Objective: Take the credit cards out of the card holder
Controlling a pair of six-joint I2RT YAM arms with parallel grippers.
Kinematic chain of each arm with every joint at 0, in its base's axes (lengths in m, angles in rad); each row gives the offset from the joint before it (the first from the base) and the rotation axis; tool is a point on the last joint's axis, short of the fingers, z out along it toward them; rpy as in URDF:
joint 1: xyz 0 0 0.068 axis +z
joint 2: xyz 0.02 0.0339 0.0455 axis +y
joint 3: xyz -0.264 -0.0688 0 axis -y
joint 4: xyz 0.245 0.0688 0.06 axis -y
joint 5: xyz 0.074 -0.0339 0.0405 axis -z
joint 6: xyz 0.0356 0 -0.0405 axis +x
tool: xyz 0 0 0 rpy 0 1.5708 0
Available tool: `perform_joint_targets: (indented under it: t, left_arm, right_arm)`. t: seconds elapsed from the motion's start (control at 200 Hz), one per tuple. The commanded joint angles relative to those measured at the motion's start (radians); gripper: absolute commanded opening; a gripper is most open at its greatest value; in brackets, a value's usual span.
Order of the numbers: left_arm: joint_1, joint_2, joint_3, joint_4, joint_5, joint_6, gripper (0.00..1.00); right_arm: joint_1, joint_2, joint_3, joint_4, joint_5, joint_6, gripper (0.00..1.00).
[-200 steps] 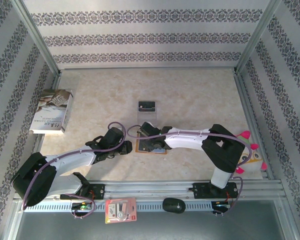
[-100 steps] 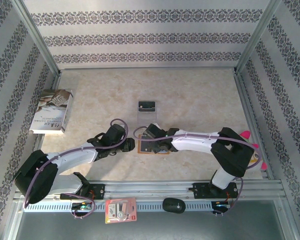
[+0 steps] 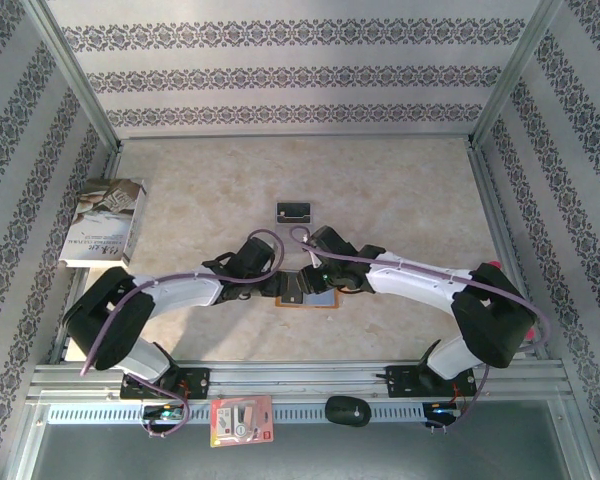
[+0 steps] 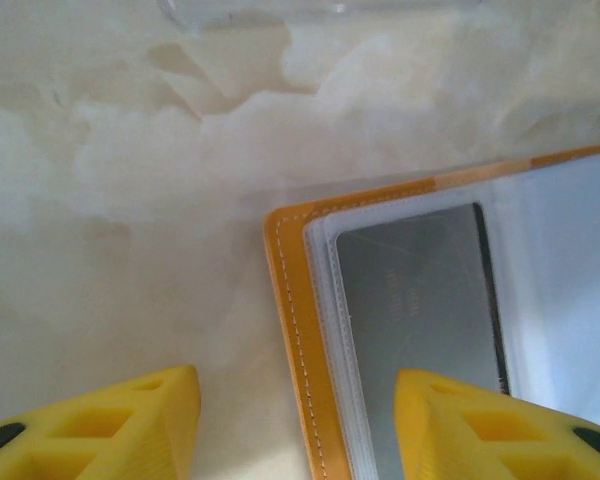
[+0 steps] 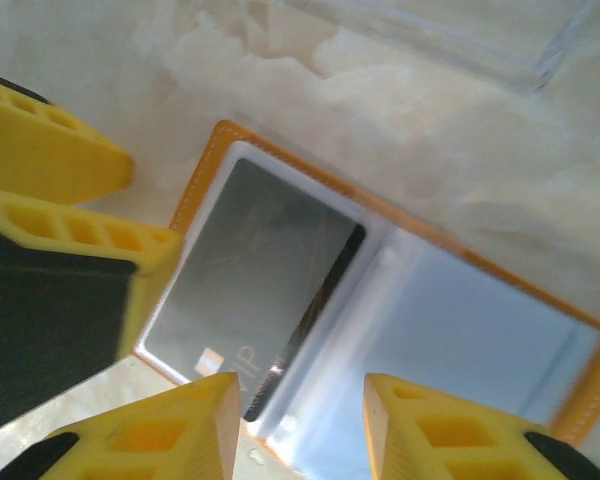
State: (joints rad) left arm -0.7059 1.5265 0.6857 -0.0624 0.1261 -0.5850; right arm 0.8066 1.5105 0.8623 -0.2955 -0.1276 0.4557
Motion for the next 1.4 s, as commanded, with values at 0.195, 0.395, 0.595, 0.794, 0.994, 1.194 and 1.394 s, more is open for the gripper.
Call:
perform_joint_targets:
  t: [0.195,0.395,0.595,0.794,0.994,1.194,1.394]
  left_arm:
    - [-0.010,0.090,0.009,-0.023,-0.013,0.000,0.47]
    - [-0.010,0.083,-0.053,-0.014,0.005,-0.036,0.43]
    - [-0.010,0.072,-0.084,0.012,0.035,-0.068,0.42]
    - [-0.011,0.061,-0.074,0.006,0.046,-0.074,0.42]
    - [-0.011,0.058,-0.078,0.005,0.052,-0.080,0.43]
    - [-0.012,0.065,-0.081,0.013,0.056,-0.080,0.42]
    - [-0.010,0.065,-0.085,0.019,0.060,-0.084,0.42]
  right_arm:
    - [-0.034,0.033,-0.023,0.050,-0.133,0.065,0.31]
    - [-0.034,0.080,-0.011,0.046,-0.112,0.066,0.30]
    - [-0.034,0.108,-0.003,0.093,-0.142,0.073,0.28]
    - [-0.059,0.134,-0.005,0.154,-0.197,0.131,0.25]
    - [-0.082,0.159,-0.027,0.204,-0.242,0.226,0.22]
    - [-0.094,0.160,-0.040,0.206,-0.243,0.264,0.21]
    - [-0.102,0.154,-0.066,0.205,-0.261,0.277,0.22]
